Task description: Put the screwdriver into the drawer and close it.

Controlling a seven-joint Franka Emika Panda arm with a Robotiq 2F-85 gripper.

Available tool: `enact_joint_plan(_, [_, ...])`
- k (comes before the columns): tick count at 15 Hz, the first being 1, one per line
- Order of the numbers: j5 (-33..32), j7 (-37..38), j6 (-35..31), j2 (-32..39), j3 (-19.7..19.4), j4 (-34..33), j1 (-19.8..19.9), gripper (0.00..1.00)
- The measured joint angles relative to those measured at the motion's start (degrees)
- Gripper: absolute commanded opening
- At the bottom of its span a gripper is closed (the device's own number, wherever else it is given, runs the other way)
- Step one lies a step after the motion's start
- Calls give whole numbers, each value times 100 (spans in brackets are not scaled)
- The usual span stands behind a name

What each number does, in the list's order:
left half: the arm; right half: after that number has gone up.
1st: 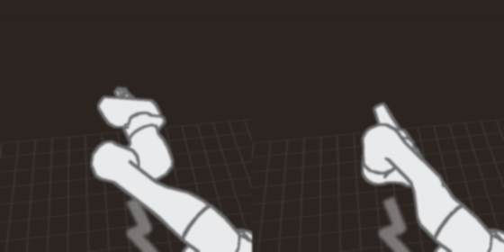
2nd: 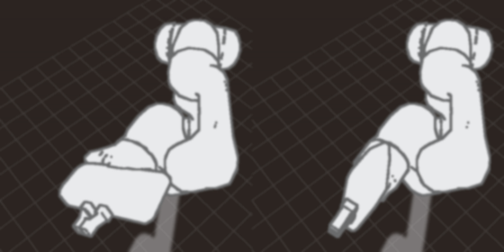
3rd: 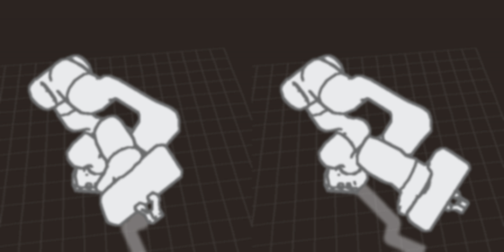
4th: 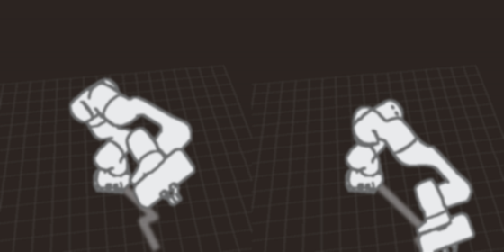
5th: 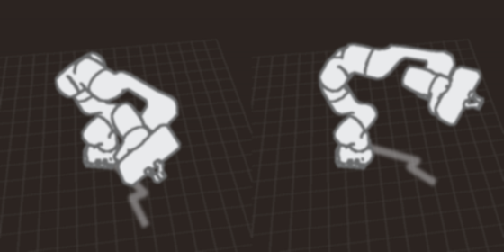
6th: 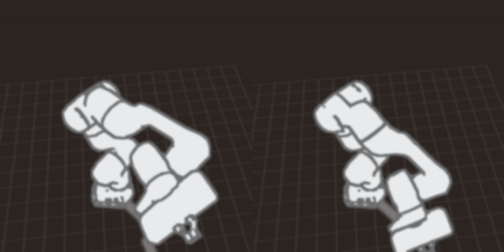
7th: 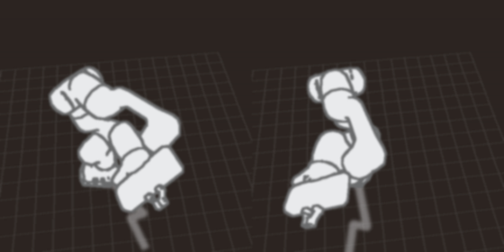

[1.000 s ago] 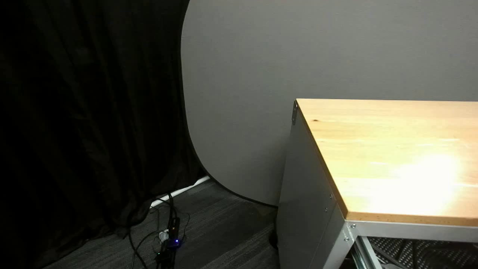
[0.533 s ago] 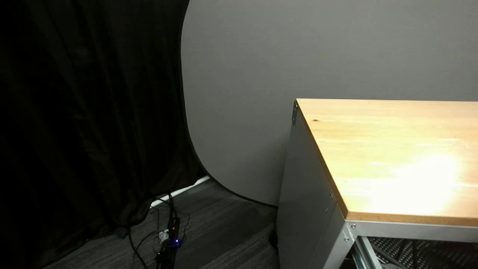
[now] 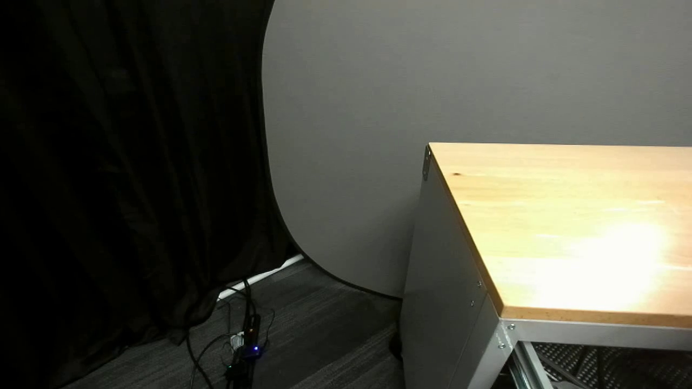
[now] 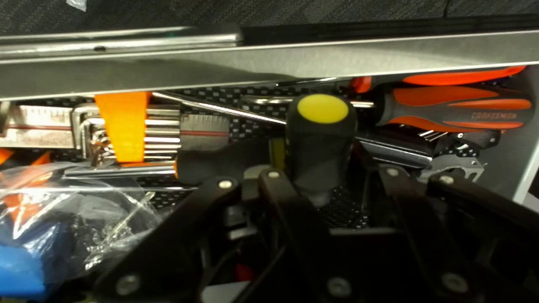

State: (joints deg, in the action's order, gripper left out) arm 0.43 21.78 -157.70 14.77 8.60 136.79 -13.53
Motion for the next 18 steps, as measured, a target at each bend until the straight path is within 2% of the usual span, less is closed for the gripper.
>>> enact_joint_plan(7, [354, -328, -118, 104, 323, -234, -2, 16])
enact_joint_plan(9, [422, -376, -171, 138, 373, -292, -2, 22])
enact_joint_plan(10, [450, -400, -202, 160, 389, -319, -2, 62])
enact_joint_plan(12, [464, -446, -274, 202, 403, -360, -2, 69])
enact_joint_plan(16, [464, -503, -353, 259, 400, -403, -2, 99])
enact_joint_plan(18, [464, -509, -351, 259, 380, -422, -2, 100])
